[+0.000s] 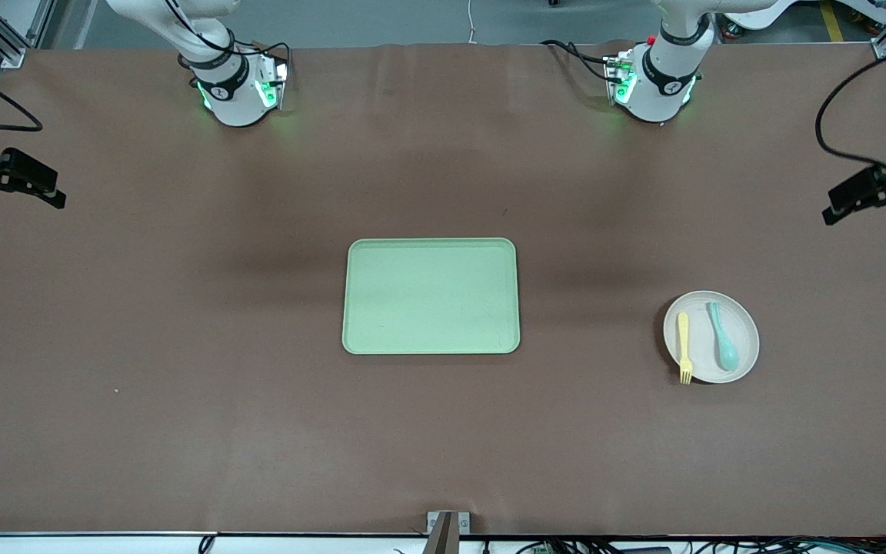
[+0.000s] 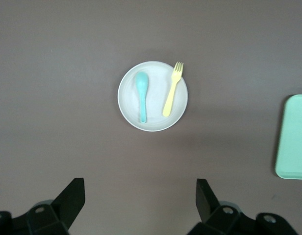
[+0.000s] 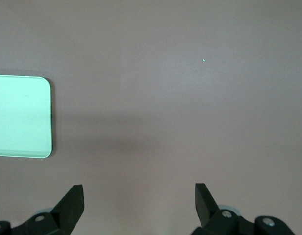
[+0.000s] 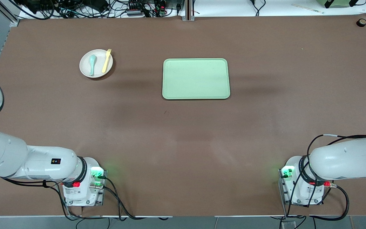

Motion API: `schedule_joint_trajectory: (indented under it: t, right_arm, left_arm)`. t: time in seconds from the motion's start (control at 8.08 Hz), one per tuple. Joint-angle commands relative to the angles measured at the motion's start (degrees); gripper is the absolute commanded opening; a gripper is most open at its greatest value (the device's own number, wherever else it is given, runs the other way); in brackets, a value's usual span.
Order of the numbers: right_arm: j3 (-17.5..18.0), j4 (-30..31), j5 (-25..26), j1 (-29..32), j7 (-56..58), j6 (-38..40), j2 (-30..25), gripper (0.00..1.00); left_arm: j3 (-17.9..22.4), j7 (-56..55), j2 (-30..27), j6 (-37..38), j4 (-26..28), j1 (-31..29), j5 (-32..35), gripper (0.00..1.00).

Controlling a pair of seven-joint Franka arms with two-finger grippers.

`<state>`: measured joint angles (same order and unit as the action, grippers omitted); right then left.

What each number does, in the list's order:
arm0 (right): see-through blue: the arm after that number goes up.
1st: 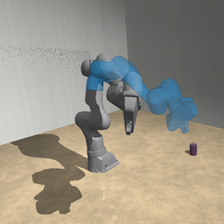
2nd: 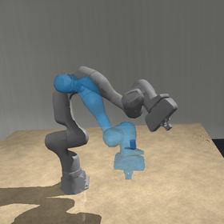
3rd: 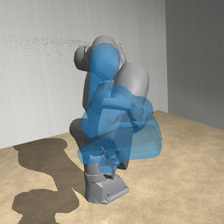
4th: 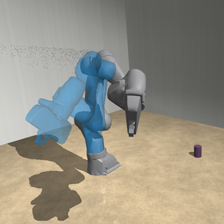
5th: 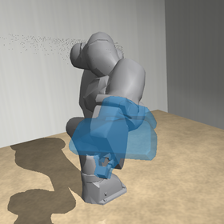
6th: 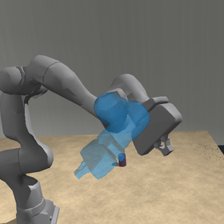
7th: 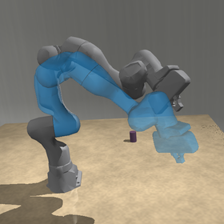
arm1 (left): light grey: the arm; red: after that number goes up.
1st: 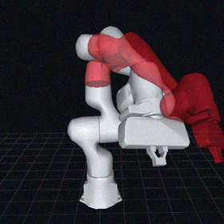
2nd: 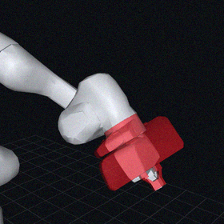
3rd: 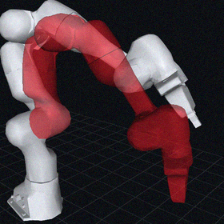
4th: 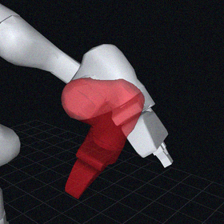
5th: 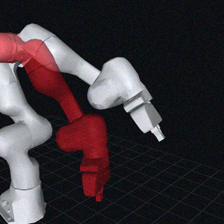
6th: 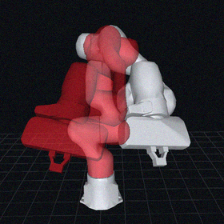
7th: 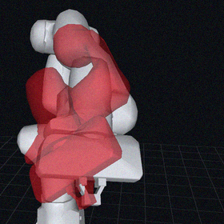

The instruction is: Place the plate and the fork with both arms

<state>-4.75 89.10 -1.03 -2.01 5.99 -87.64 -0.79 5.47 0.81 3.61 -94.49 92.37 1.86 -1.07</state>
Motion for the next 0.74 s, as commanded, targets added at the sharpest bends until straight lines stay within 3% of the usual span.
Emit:
schedule_joint_trajectory:
  t: [0.0,0.49,0.62]
  right_arm:
    - [0.0,-0.2,0.5,-0.4,-1.2,0.6,0.3,1.00]
    - [0.0,0.2,0.7,-3.1,-2.8,0.5,0.9,1.00]
    - [-0.1,0.2,0.7,-3.1,-2.8,0.5,1.0,1.00]
  left_arm:
    - [0.0,-0.4,11.0,-5.7,-2.0,-0.2,0.3,1.00]
    - [-0.3,14.0,28.4,-21.0,-1.2,-5.4,-8.0,0.99]
    - [-0.3,17.2,32.1,-23.5,-1.2,-6.0,-8.9,0.94]
